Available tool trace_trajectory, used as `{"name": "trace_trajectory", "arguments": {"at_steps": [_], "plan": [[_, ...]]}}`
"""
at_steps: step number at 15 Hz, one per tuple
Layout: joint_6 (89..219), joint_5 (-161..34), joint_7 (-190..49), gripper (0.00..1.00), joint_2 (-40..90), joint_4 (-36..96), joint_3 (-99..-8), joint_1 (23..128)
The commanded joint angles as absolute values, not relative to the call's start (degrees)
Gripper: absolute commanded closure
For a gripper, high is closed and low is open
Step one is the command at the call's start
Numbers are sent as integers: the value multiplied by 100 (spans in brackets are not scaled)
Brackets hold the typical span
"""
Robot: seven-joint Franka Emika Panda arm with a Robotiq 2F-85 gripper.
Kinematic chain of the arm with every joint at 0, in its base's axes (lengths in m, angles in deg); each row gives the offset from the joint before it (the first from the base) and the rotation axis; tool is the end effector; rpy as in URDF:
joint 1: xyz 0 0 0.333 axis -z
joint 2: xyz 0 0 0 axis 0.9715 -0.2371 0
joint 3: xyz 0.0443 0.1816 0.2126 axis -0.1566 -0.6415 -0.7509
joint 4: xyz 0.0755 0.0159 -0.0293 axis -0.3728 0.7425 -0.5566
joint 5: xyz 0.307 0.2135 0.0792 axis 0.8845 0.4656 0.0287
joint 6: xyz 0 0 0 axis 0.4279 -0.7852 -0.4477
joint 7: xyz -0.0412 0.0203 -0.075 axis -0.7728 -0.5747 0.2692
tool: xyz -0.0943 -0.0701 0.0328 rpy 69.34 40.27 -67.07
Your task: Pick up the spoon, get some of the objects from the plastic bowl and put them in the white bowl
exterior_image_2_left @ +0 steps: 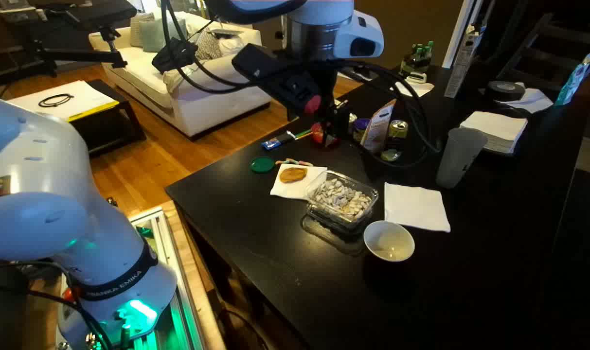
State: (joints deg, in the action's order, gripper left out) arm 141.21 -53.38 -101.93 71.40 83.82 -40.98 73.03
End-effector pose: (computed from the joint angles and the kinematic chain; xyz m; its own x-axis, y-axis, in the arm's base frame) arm 0.3929 -0.0806 0.4073 0.9694 0.1799 0.1668 0.2113 -0.9577 -0.1951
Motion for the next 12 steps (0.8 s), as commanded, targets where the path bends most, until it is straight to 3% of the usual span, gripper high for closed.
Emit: {"name": "trace_trajectory", "arguments": {"at_steps": [1, 6, 12], "plan": [[14099, -5262, -10251, 0, 7120, 8371, -4223, 7437], [14099, -5262, -10251, 0, 7120, 8371, -4223, 7437], [14441, -5212, -8722, 0, 7232, 8662, -5583, 7090]]}}
